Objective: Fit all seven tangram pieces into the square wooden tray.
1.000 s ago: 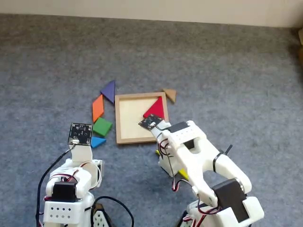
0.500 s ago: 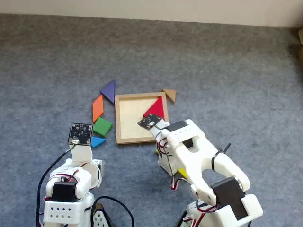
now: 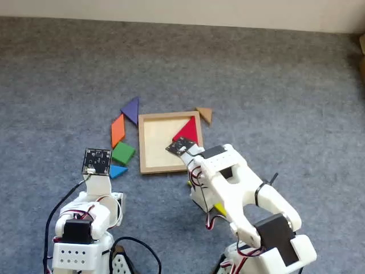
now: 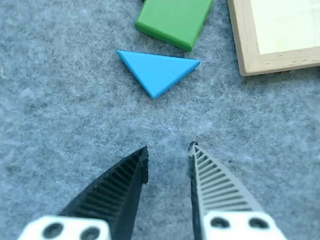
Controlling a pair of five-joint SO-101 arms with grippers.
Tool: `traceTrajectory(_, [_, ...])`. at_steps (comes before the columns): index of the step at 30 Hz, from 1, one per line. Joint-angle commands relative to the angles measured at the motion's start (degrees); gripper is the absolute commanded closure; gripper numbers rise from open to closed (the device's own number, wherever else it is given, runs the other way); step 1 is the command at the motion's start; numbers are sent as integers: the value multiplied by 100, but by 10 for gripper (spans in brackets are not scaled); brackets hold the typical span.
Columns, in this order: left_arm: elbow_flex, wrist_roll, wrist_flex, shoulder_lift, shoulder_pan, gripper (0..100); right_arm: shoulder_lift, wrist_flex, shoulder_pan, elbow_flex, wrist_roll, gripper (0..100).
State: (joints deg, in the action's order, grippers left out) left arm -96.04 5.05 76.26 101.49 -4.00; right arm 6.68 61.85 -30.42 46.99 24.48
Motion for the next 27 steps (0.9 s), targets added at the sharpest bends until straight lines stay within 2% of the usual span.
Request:
traceTrajectory(1, [-110,35,35,251,-84,858,778,-321,-119,-356,246,649])
traceTrajectory(7, [-110,35,35,251,-84,858,840,-954,-127,277,264,649])
traceTrajectory(23, [-110,35,35,251,-84,858,268,-919,365,321,246,649])
traceTrajectory(27, [-110,35,35,251,-84,858,268,-541,356,312,132,649])
